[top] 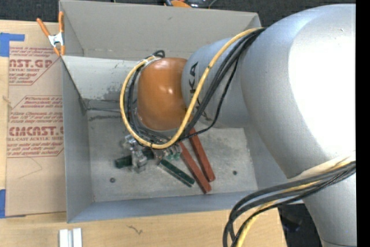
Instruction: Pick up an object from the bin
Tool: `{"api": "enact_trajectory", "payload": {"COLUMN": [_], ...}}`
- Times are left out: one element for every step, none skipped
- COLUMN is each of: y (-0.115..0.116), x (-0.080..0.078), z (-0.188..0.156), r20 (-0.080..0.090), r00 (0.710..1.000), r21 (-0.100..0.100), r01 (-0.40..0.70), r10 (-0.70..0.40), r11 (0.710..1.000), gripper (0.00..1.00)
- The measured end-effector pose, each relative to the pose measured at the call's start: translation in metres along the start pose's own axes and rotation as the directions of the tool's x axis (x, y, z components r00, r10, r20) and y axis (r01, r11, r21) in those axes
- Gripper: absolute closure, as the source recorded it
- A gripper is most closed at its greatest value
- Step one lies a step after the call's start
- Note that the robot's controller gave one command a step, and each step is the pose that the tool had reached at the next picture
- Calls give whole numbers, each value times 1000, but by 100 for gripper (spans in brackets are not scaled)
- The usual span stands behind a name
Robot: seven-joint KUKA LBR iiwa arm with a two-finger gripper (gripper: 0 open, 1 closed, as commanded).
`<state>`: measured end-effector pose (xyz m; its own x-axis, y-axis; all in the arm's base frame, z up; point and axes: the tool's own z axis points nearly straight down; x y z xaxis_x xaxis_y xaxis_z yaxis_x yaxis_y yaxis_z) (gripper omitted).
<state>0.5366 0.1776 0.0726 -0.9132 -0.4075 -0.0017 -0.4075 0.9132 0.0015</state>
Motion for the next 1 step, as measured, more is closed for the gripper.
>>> {"api": "enact_trajectory", "payload": {"y": [-20], "x": [-5], "z": [-126], "r20": [10], "r00": [1000], "r21": [4], "r01": [20], "r10": [-20], "r11": [1000], "gripper": [100]}}
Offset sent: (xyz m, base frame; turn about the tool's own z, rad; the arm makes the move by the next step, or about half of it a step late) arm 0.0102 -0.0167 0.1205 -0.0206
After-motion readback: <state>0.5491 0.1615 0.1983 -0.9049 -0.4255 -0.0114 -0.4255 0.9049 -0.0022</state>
